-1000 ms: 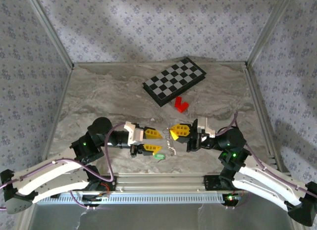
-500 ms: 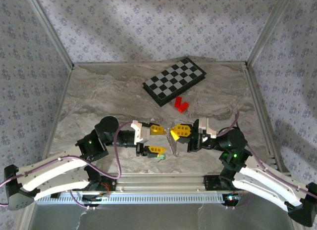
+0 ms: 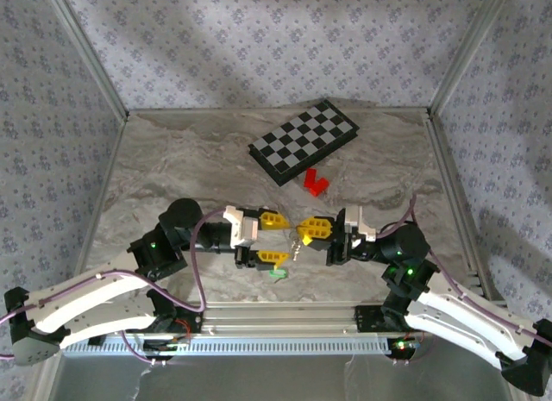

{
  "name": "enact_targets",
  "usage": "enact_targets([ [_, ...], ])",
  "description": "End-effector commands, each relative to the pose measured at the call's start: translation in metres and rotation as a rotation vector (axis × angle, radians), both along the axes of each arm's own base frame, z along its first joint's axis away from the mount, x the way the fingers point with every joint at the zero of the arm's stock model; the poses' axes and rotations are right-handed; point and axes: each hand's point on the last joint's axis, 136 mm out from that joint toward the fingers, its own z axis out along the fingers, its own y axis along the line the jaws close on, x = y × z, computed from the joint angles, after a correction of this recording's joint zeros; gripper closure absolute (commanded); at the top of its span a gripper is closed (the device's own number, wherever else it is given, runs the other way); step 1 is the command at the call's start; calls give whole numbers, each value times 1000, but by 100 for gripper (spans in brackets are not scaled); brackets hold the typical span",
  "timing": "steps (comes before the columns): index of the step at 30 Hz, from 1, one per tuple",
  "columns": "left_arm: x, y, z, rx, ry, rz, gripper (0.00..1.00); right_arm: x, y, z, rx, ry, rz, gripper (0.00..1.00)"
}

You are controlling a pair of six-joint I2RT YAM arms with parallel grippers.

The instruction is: Put the keys on the keyring

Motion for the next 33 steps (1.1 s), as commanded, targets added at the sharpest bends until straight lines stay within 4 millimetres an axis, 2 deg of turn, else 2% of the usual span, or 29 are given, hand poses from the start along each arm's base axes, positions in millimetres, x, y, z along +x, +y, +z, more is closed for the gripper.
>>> enact_targets([
  [1,-12,2,23,-52,-48,-46,44,1,-5,5,20,-24,-23,100],
  [6,-6,7,24,-60,-64,14,46,-1,-6,9,27,-32,-22,100],
  [11,7,14,35,-127,-96,116,56,-4,-4,9,22,-32,7,100],
  [15,8,11,39,-143,-106,108,61,-7,-4,11,30,-33,26,100],
  [19,7,4,35,-117,-100,88,62,-10,-4,15,40,-37,42,100],
  [25,8,1,34,-113,-98,77,70,-13,-2,18,58,-33,71,100],
  [31,8,-2,33,-103,-96,75,86,-13,-2,16,59,-27,75,100],
  [33,8,-2,32,-103,-95,73,94,-12,-1,15,55,-24,75,100],
])
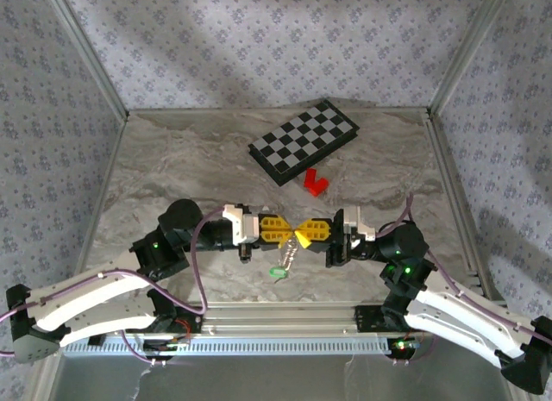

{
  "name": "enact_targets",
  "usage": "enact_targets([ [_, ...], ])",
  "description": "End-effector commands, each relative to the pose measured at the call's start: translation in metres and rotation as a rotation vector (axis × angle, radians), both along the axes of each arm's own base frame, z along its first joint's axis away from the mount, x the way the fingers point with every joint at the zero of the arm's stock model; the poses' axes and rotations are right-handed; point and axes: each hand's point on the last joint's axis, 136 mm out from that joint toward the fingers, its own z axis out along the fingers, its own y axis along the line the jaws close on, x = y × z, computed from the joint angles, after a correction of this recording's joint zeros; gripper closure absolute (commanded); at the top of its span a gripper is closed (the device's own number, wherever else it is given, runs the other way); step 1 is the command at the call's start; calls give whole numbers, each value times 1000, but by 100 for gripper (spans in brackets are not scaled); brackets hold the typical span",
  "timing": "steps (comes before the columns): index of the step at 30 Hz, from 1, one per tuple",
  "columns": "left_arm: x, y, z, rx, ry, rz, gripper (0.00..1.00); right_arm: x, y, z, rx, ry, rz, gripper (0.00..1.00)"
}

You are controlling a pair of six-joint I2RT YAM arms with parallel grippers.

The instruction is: Put the keys on the keyring

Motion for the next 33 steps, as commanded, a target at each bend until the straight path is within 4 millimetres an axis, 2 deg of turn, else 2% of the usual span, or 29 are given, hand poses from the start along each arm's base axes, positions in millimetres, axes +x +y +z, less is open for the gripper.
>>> enact_targets([
  [1,-6,2,20,-48,-32,-24,98,-5,-5,12,45,-29,12,100],
  [7,-4,3,18,-29,-34,-4,100,2,-3,3,-9,-18,-30,100],
  [8,-1,3,16,-9,-32,12,100,5,-3,0,-36,-24,-54,97],
  [12,9,5,3,103,-45,73,100,7,-6,-14,-169,-42,-134,68],
  [14,13,6,-7,174,-57,92,100,10,-7,-20,-225,-52,-181,62],
  [18,16,4,-25,304,-65,94,100,13,-4,-33,-341,-80,-244,63],
  [21,15,3,-31,352,-62,79,100,12,-1,-38,-383,-107,-268,66],
  [33,9,5,-40,418,-47,41,100,17,2,-46,-440,-148,-339,69],
])
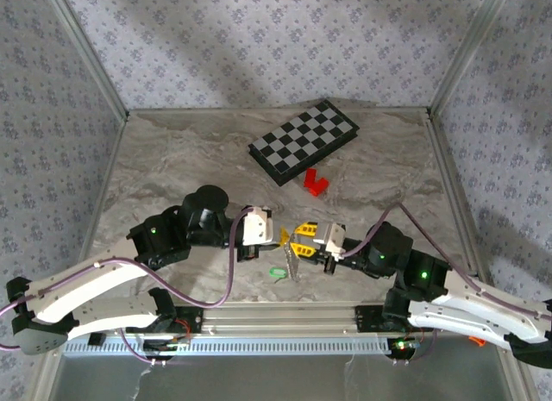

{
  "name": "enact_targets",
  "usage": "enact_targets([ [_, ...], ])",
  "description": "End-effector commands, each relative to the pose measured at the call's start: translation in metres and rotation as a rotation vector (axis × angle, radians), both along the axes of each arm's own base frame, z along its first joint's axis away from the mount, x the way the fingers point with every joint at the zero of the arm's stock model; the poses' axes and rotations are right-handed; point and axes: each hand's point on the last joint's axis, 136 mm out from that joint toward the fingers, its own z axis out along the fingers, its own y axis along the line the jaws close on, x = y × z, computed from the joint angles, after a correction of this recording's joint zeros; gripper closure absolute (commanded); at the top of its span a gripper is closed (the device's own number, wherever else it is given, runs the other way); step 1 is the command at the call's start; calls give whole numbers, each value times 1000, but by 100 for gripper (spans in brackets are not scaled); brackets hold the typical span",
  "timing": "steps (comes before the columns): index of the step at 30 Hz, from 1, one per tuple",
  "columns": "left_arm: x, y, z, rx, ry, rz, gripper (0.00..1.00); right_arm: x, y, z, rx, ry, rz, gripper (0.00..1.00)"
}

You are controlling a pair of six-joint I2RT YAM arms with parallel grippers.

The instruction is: Put the keys on the keyring

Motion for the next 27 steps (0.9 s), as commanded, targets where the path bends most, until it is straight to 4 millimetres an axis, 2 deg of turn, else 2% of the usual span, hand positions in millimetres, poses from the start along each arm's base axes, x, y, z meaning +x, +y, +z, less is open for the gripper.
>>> enact_targets([
  [1,-7,1,20,-29,-27,-33,100,4,-4,15,7,-50,-40,70],
  [8,-8,1,16,-6,-12,-42,100,3,0,12,-7,-56,-35,77],
  [16,-7,1,15,7,-12,-38,100,1,5,10,-15,-61,-21,81],
  [21,-7,3,14,11,-14,-32,100,0,8,10,-8,-62,-14,82],
  [27,-5,4,12,22,-15,-20,100,0,8,11,-8,-64,-19,77],
])
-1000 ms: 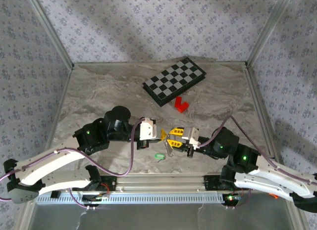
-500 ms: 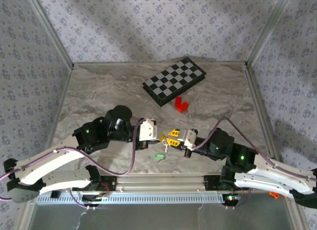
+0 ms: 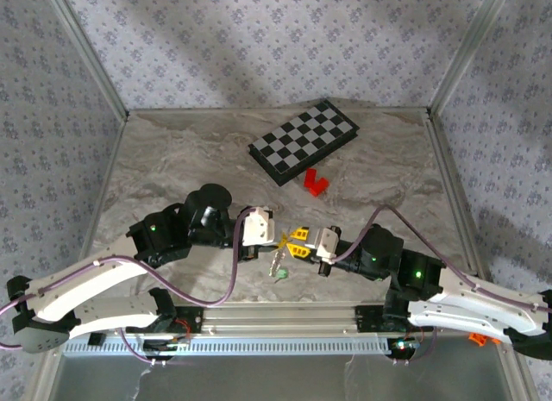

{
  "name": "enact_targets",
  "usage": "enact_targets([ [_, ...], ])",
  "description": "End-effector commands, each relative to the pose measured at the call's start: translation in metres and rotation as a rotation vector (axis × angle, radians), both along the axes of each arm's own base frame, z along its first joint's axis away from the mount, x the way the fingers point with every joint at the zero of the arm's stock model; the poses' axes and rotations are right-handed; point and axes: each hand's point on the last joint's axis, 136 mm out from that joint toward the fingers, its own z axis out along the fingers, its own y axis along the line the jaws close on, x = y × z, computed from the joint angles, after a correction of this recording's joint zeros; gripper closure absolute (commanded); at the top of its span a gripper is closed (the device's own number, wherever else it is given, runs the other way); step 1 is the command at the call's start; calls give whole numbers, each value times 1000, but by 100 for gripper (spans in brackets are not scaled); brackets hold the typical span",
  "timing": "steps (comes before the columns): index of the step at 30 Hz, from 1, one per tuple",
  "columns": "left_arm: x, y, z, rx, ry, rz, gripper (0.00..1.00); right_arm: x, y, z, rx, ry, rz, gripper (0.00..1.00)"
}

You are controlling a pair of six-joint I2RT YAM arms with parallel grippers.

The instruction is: Put the keys on the keyring

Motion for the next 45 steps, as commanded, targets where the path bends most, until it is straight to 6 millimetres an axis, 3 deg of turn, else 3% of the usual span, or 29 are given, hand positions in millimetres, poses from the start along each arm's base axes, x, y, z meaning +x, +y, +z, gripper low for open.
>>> enact_targets([
  [1,-3,1,18,-33,-36,-17,100,1,-1,21,49,-32,-9,77],
  [10,-3,1,19,-25,-34,-18,100,2,3,21,45,-33,-8,88],
  [13,-3,0,20,-27,-32,-21,100,3,3,18,32,-30,-16,99],
  [17,-2,-1,21,-49,-30,-8,100,2,3,21,44,-32,-10,100],
  [20,-4,-4,30,-155,-9,-5,66,1,0,25,78,-45,-10,100],
  [22,-8,0,43,-268,-1,-1,51,-11,-3,31,123,-50,47,100],
  [23,-8,2,46,-312,-1,8,49,-18,-4,34,154,-39,83,100],
  [26,-11,12,55,-431,3,23,51,-33,-12,51,270,-22,164,100],
  [31,-24,14,65,-485,46,-38,60,-45,-19,68,378,25,252,100],
  [40,-44,12,85,-552,71,-160,63,-46,-21,76,461,54,289,100],
  [45,-42,4,84,-545,78,-168,63,-47,-21,77,468,57,300,100],
])
